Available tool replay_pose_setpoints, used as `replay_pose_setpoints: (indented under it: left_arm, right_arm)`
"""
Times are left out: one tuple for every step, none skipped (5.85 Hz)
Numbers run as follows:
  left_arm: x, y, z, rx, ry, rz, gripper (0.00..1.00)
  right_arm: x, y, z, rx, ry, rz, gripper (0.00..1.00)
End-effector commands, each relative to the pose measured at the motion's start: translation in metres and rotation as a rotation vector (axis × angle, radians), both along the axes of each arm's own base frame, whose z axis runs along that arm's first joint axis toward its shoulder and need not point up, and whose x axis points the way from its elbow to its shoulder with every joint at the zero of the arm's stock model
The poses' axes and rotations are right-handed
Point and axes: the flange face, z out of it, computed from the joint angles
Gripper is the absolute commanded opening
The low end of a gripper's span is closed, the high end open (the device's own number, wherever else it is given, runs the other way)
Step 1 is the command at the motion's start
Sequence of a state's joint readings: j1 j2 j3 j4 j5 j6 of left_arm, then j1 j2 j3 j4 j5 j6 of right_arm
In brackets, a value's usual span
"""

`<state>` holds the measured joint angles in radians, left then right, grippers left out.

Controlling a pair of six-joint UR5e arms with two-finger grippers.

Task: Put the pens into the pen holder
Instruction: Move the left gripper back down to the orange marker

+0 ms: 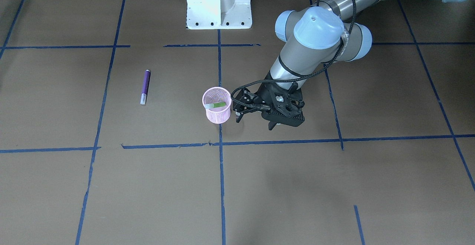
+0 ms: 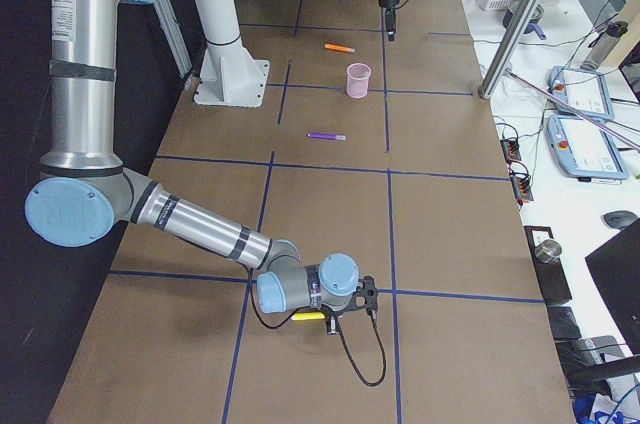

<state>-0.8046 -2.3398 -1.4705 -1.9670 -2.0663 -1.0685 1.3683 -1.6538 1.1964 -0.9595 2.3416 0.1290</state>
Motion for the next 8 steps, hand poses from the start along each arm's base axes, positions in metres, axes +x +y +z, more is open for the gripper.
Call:
replay_pose_setpoints:
  left_arm:
    - [-0.05, -0.029, 0.017, -0.095, -0.043, 0.105, 1.0]
    - [-0.065, -0.037, 0.032, -0.105, -0.091, 0.158, 1.0]
    - [-0.068, -0.032, 0.05, -0.08, -0.16, 0.227, 1.0]
    - [-0.072, -0.027, 0.062, -0.07, -0.226, 0.291, 1.0]
    - [-0.072, -0.021, 0.084, -0.083, -0.254, 0.313, 1.0]
    - [-0.054, -0.005, 0.109, -0.106, -0.279, 0.346, 1.0]
    - [-0.024, 0.013, 0.12, -0.08, -0.338, 0.361, 1.0]
    - [-0.002, 0.029, 0.125, -0.057, -0.372, 0.378, 1.0]
  right_arm:
    - [-0.001, -0.008, -0.01, 0.018, -0.001, 0.002, 0.0]
    - [-0.002, -0.017, -0.029, 0.054, -0.009, 0.003, 0.0]
    - [-0.004, -0.033, -0.052, 0.096, -0.017, 0.008, 0.0]
    - [0.002, -0.056, -0.075, 0.145, -0.023, 0.028, 0.0]
    - [0.003, -0.062, -0.094, 0.197, -0.026, 0.032, 0.0]
    - [0.003, -0.073, -0.141, 0.29, -0.043, 0.037, 0.0]
    - [0.002, -0.08, -0.191, 0.387, -0.062, 0.037, 0.0]
    - [-0.001, -0.089, -0.251, 0.462, -0.092, 0.073, 0.0]
